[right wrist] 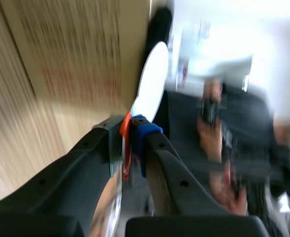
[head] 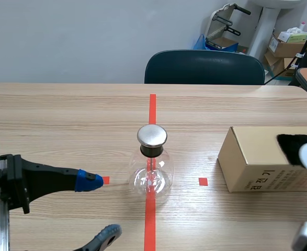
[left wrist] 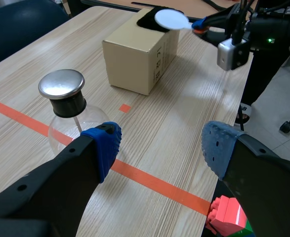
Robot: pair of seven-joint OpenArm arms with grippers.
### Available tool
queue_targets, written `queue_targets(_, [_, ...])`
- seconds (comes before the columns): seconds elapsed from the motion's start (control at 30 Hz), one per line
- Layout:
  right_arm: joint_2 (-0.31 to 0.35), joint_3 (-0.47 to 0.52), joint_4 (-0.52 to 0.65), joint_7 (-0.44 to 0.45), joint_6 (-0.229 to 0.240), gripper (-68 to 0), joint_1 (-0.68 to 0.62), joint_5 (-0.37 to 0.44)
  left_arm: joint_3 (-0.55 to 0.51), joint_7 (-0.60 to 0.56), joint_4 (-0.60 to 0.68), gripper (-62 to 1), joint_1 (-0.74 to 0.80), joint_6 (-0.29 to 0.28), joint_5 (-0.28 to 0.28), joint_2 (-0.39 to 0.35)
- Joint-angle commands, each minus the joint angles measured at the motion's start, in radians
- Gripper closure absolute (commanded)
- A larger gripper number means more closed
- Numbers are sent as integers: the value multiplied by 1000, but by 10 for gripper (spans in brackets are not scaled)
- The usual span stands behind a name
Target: Do the electroscope experiment
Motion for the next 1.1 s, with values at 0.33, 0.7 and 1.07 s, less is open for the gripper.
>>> queue_targets(0.33, [2,6,26,-26,-55,-8,-14,-23,-3,-18,13,-377,2,-5,-5,8])
queue_targets(0.7, [2,-3,44,-37,-55,-8,-16,-32,-3,-21,13,-377,2,-5,-5,8])
queue_targets(1.07, [-1,-4,57,32,-55,-8,-16,-17,-3,-21,13,-377,2,-5,-5,8])
